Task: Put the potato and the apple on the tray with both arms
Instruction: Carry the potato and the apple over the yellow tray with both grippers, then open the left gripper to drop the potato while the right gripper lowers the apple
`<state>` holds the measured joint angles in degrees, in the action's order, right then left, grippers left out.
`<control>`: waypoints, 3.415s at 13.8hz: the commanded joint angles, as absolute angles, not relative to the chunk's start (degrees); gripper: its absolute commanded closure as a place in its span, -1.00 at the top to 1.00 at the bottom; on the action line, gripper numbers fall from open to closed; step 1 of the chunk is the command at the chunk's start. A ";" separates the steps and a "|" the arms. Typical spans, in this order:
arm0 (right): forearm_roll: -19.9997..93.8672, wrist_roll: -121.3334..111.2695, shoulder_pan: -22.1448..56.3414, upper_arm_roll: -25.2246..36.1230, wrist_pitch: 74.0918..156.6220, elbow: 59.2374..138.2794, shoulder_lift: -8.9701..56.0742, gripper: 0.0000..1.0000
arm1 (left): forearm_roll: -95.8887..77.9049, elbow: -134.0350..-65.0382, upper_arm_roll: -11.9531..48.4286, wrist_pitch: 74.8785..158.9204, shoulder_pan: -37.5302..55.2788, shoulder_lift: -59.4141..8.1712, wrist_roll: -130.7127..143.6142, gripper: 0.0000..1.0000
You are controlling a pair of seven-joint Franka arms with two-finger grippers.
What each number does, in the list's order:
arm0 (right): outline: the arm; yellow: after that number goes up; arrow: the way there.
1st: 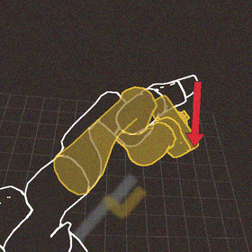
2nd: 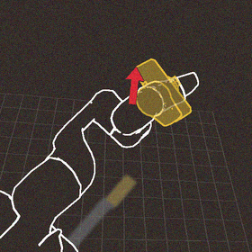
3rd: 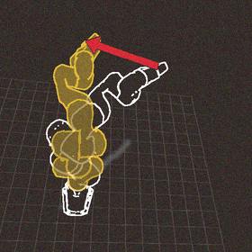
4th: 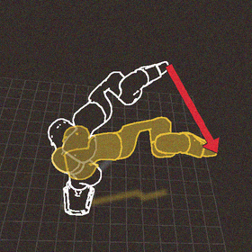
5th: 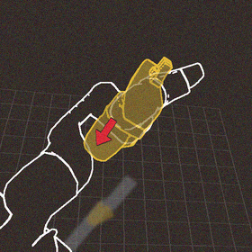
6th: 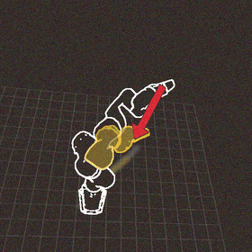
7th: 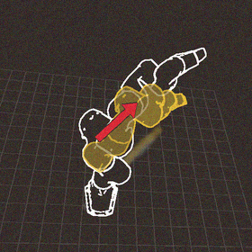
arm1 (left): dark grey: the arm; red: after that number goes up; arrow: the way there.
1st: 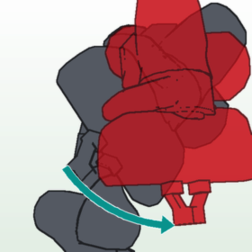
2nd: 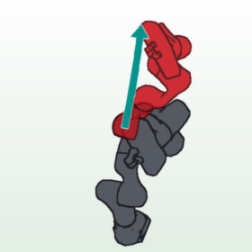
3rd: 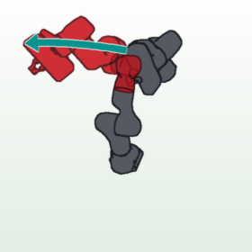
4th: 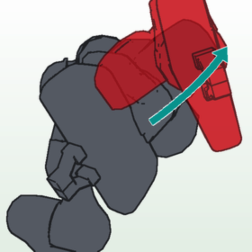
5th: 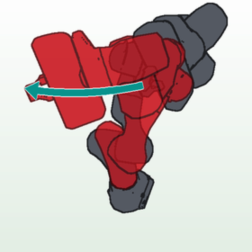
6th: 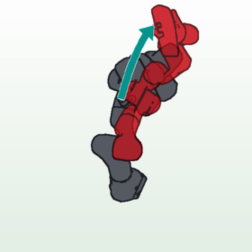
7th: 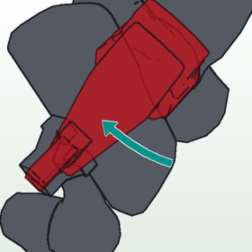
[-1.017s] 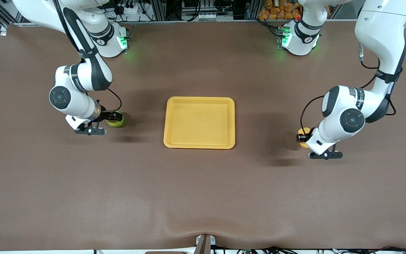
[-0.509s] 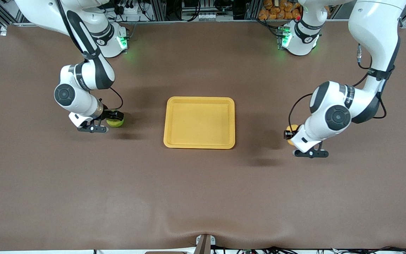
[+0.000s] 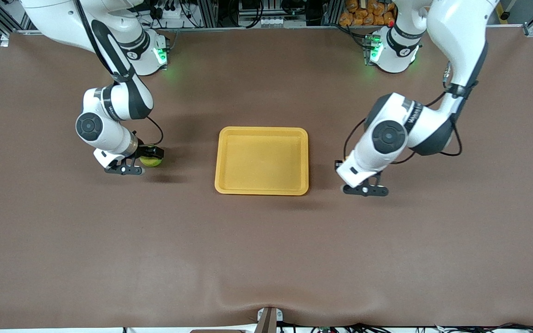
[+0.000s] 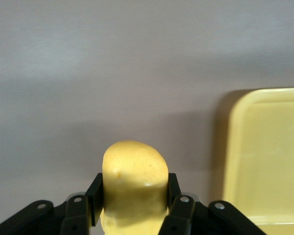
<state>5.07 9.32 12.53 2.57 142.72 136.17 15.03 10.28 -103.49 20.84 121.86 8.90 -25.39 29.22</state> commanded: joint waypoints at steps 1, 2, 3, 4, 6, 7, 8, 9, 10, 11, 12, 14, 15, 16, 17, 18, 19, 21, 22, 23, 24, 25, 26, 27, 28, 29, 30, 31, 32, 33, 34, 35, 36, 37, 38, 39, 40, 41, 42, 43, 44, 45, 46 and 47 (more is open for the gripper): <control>5.62 9.84 13.10 2.64 144.32 136.67 15.91 0.85 | 11.51 -98.45 20.48 120.32 13.60 -29.34 32.95 -1.00; 5.71 9.84 13.97 2.64 144.32 136.67 15.91 0.48 | 11.60 -97.31 20.30 120.32 15.45 -30.66 33.57 -1.00; 5.71 9.84 14.84 2.72 144.49 136.67 15.91 0.13 | 11.60 -96.08 20.04 120.32 17.03 -31.72 35.05 -1.00; 5.63 9.84 14.85 2.64 144.49 136.67 15.82 -0.22 | 11.60 -94.67 19.95 120.32 18.18 -32.86 36.98 -1.00; 5.63 9.84 14.94 2.72 144.14 136.58 15.82 -0.75 | 11.60 -92.12 19.86 120.32 20.73 -35.23 40.24 -1.00; 5.63 9.84 14.94 2.64 143.79 136.41 15.65 -0.95 | 11.95 -91.15 19.52 120.41 21.96 -36.38 41.99 -1.00; 5.62 9.84 14.94 2.64 143.53 136.32 15.47 -1.00 | 13.26 -90.27 19.08 120.41 23.28 -37.26 43.40 -1.00; 5.62 9.41 14.94 2.64 143.35 136.23 15.12 -1.00 | 14.84 -89.65 18.90 120.41 24.34 -38.40 44.81 -1.00; 5.62 9.23 15.03 2.64 142.13 135.80 14.77 -1.00 | 15.72 -89.21 18.90 120.41 24.78 -39.45 46.30 -1.00; 5.62 9.23 15.03 2.64 140.29 134.83 14.50 -1.00 | 16.43 -88.60 18.90 120.41 25.39 -40.42 47.45 -1.00; 5.62 9.23 15.03 2.64 137.92 133.61 13.89 -1.00 | 16.52 -88.07 18.90 120.41 25.92 -41.04 47.90 -1.00; 5.62 9.32 15.03 2.64 133.00 130.71 13.45 -1.00 | 16.52 -87.71 18.90 120.58 26.45 -42.01 48.95 -1.00; 5.62 9.40 14.94 2.64 130.46 128.95 13.10 -1.00 | 16.61 -87.54 18.81 120.67 26.89 -42.27 48.96 -1.00; 5.62 9.67 14.94 2.64 127.82 127.20 13.10 -1.00 | 16.79 -87.37 18.55 120.67 26.98 -42.88 49.04 -1.00; 5.62 9.84 14.94 2.64 126.05 125.87 13.10 -1.00 | 17.40 -87.36 18.37 120.76 27.42 -42.98 49.04 -1.00; 5.62 9.93 15.03 2.64 125.51 125.34 13.18 -1.00 | 17.58 -87.36 18.37 120.85 27.68 -43.41 49.48 -1.00; 5.62 9.93 15.12 2.64 125.42 125.33 13.10 -1.00 | 17.67 -87.36 18.37 120.94 27.60 -43.68 50.18 -1.00; 5.62 9.93 15.20 2.55 125.33 125.25 12.75 -1.00 | 17.67 -87.36 18.37 120.94 27.69 -44.03 50.54 -0.92; 5.62 10.02 15.90 2.46 125.33 125.07 12.40 -1.00 | 17.67 -87.36 18.37 120.94 27.69 -44.03 50.62 -0.78; 5.71 10.11 17.39 2.55 125.07 124.72 12.31 -1.00 | 17.67 -87.36 18.37 120.94 27.60 -44.03 50.62 -0.29; 5.71 11.15 18.36 2.55 124.89 124.02 12.39 -1.00 | 18.19 -87.36 18.37 121.02 27.68 -44.03 50.71 0.99; 5.71 13.77 19.41 2.55 124.37 123.14 12.48 -1.00 | 19.50 -87.36 18.37 121.03 27.69 -44.03 50.80 1.00; 5.71 16.06 20.90 2.55 123.41 122.18 12.65 -1.00 | 20.12 -87.36 18.37 121.03 27.60 -43.95 50.71 1.00; 5.71 17.39 21.87 2.55 122.53 121.12 12.74 -1.00 | 20.13 -87.36 18.37 121.03 27.60 -43.95 50.71 1.00; 5.71 18.79 22.75 2.55 121.82 120.16 12.83 -1.00 | 20.13 -87.28 18.37 121.03 27.60 -43.77 50.71 1.00; 5.71 20.81 24.24 2.55 121.38 119.10 13.01 -1.00 | 20.13 -87.28 18.37 120.94 27.51 -43.33 50.71 1.00; 5.71 23.01 25.48 2.55 121.29 118.05 13.18 -1.00 | 20.13 -87.28 18.37 120.59 27.16 -42.55 50.80 1.00; 5.71 24.85 26.71 2.55 121.29 117.25 13.27 -1.00 | 20.04 -87.28 18.37 120.32 26.64 -41.41 50.80 1.00; 5.71 26.18 28.02 2.55 121.29 116.55 13.45 -1.00 | 19.95 -87.28 18.20 120.06 25.59 -40.09 50.71 1.00; 5.71 27.58 29.08 2.55 121.29 115.59 14.06 -1.00 | 20.04 -87.54 18.19 119.88 23.66 -38.51 50.54 1.00; 5.71 29.08 30.40 2.55 121.29 114.71 14.93 -1.00 | 19.87 -87.63 18.54 119.62 21.82 -36.84 50.02 1.00; 5.71 30.57 31.80 2.64 121.29 113.74 15.81 -1.00 | 19.69 -87.37 18.72 119.10 20.75 -35.96 49.84 1.00; 5.80 31.80 32.51 2.55 121.38 112.86 16.69 -1.00 | 19.51 -87.36 18.72 118.74 19.44 -34.47 49.75 1.00; 5.80 33.21 33.82 2.55 121.81 112.24 17.74 -1.00 | 19.16 -87.54 19.07 118.22 17.16 -32.80 49.40 1.00; 5.80 35.22 35.23 2.55 121.90 111.19 19.06 -1.00 | 17.51 -87.45 19.51 116.47 15.40 -31.39 47.74 1.00; 5.80 36.64 36.03 2.64 121.90 110.14 20.29 -1.00 | 14.88 -87.45 19.69 114.63 13.47 -29.72 45.29 1.00; 5.80 37.61 36.82 2.64 122.08 109.17 21.35 -1.00 | 13.03 -87.45 19.77 112.17 11.36 -28.05 42.65 1.00; 5.80 38.49 37.78 2.64 122.25 108.29 22.49 -1.00 | 11.62 -87.36 19.78 109.36 9.51 -26.12 39.49 1.00; 5.80 39.89 38.49 2.64 122.60 107.32 23.72 -1.00 | 10.12 -87.28 19.78 107.16 7.84 -24.19 36.85 1.00; 5.80 41.29 39.19 2.64 123.65 106.79 24.95 -1.00 | 8.63 -87.28 19.78 105.40 5.91 -22.60 35.87 1.00; 5.80 42.61 40.16 2.64 125.49 106.79 26.00 -1.00 | 7.66 -87.28 19.78 103.29 4.06 -21.20 35.77 1.00; 5.80 43.58 40.69 2.64 126.90 106.79 26.89 -1.00 | 7.47 -87.28 19.78 101.62 3.00 -19.70 35.60 1.00; 5.80 44.64 41.30 2.64 127.87 106.70 27.85 -1.00 | 7.47 -87.28 19.69 99.95 2.12 -18.38 34.29 1.00; 5.80 45.34 41.92 2.64 128.75 106.44 28.82 -1.00 | 7.47 -87.28 19.77 98.45 0.98 -17.15 32.28 1.00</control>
